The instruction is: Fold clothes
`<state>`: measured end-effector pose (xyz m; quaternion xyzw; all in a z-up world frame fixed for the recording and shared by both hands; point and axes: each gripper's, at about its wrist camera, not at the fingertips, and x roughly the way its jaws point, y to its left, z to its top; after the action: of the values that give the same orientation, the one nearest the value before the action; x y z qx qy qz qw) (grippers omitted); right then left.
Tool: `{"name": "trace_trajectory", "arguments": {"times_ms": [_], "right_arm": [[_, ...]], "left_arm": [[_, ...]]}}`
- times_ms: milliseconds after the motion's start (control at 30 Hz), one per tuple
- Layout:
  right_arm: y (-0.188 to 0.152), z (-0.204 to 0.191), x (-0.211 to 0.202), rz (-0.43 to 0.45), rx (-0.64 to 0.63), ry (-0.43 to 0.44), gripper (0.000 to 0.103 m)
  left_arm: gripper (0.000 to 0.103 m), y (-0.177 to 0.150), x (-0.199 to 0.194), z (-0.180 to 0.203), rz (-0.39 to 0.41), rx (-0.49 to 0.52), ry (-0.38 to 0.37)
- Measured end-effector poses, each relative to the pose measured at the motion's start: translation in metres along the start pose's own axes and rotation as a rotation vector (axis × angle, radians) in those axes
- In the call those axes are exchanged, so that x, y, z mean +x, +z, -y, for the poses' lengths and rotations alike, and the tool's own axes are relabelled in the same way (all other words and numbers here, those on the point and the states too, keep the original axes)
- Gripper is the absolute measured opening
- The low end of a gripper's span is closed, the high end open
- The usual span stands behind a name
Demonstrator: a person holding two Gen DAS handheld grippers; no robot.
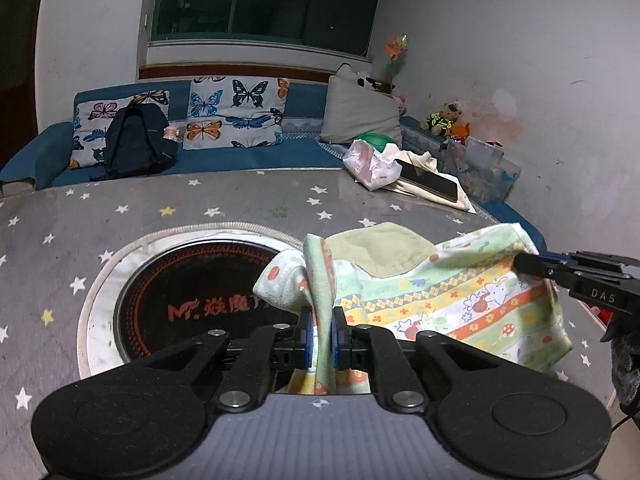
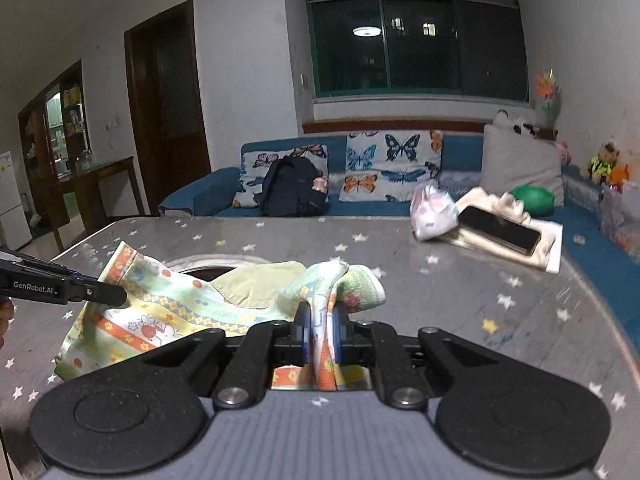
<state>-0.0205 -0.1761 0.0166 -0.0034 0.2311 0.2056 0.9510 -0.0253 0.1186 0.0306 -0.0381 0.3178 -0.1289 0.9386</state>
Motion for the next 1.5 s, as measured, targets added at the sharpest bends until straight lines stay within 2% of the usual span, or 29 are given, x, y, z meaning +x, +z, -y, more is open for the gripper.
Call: {"name": "trace_trajectory", "arguments": {"times_ms": [967,1500], "right_arm": [[0.07,0.043,-0.052,0.135,-0.094,-0.181,0.01],[0.087,0.069,-0.056,0.16,-0.112,-0.258,0.009]], "left_arm": [[0.009,0.089,0.03,0.081,0.058,0.139,-0.015],[0.01,0.122,0.063,0.113,0.055,0.161,-0.015]]}}
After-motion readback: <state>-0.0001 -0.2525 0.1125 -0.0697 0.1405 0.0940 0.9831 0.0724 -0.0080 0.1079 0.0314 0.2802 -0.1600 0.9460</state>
